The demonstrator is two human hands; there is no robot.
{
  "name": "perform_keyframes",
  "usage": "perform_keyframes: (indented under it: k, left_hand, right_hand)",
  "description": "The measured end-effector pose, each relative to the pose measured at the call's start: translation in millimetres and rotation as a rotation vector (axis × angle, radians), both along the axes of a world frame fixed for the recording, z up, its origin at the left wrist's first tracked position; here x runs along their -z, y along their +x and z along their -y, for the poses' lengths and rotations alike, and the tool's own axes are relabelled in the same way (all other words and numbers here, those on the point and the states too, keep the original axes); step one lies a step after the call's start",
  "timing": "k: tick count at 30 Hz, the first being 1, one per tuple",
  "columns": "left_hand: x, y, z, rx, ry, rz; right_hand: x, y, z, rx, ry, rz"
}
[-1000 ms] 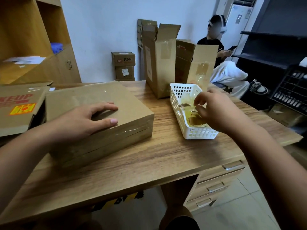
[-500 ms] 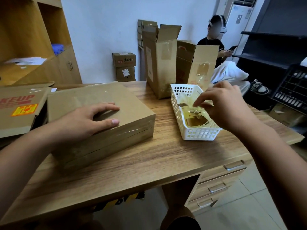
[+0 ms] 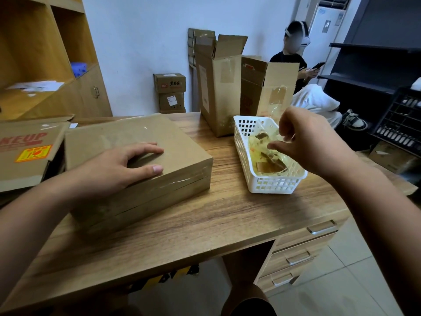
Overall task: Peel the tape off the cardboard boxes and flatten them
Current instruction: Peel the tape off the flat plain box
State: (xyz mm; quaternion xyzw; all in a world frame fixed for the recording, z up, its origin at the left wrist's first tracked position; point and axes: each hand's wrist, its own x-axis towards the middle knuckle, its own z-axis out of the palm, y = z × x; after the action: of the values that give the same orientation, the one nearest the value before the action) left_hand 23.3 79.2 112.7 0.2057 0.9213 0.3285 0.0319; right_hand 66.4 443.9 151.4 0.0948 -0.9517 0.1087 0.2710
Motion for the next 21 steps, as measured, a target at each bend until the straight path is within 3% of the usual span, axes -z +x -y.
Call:
perform_keyframes:
  k: [21]
  left_hand:
    - [1.4, -1.4, 2.2, 0.004, -0.005, -0.003]
  right_hand:
    - [3.0, -5.0, -4.4, 0.002, -0.136, -0.078]
